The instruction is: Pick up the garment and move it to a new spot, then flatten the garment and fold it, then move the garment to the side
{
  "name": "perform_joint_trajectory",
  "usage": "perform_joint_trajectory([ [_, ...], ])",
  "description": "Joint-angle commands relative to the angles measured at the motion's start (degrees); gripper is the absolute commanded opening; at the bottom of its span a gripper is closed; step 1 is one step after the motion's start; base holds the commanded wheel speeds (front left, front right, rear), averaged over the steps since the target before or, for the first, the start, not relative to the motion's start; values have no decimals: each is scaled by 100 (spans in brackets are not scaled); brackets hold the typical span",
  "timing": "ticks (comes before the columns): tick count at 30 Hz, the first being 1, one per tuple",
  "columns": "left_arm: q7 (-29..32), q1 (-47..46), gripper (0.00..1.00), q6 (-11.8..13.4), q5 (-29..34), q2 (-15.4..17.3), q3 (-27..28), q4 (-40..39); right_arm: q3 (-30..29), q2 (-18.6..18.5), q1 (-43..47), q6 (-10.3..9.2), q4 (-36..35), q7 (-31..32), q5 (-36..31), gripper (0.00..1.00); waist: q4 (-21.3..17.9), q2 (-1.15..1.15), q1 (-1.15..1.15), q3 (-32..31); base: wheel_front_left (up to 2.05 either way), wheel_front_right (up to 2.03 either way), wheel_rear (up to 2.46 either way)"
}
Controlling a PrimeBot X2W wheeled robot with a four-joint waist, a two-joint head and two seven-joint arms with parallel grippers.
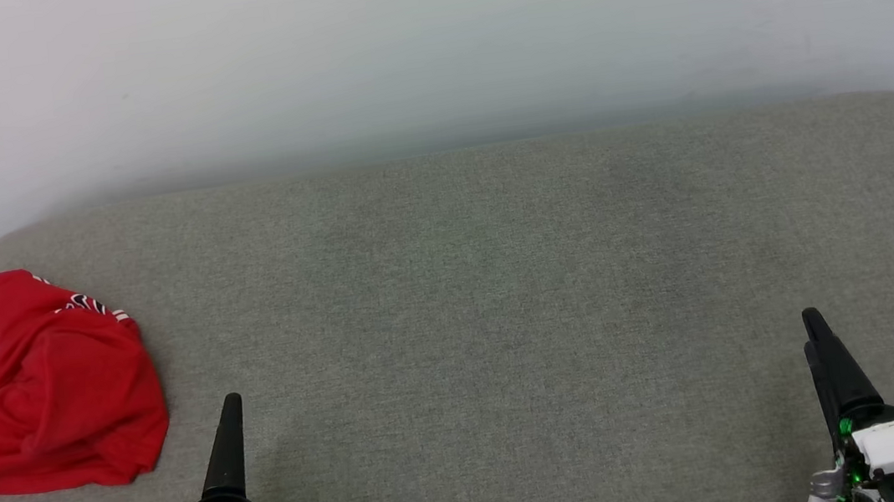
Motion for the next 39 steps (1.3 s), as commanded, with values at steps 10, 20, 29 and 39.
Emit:
perform_joint_trajectory([
  [10,-256,-13,100,0,1445,13,-148,-263,117,-100,16,0,-302,-257,-1488,100,2,0,0,12,0,0,0],
  [20,-458,76,100,3,2953,42,-189,-461,256,-194,69,0,-397,-457,-2557,100,-15,0,0,30,0,0,0],
  [29,-625,185,100,207,4033,146,-362,-807,291,-344,169,0,-517,-625,-3511,100,-34,0,0,54,0,0,0],
  [39,-789,218,100,558,4579,307,-682,-832,254,-412,239,0,-609,-793,-4297,100,-67,0,0,86,0,0,0],
])
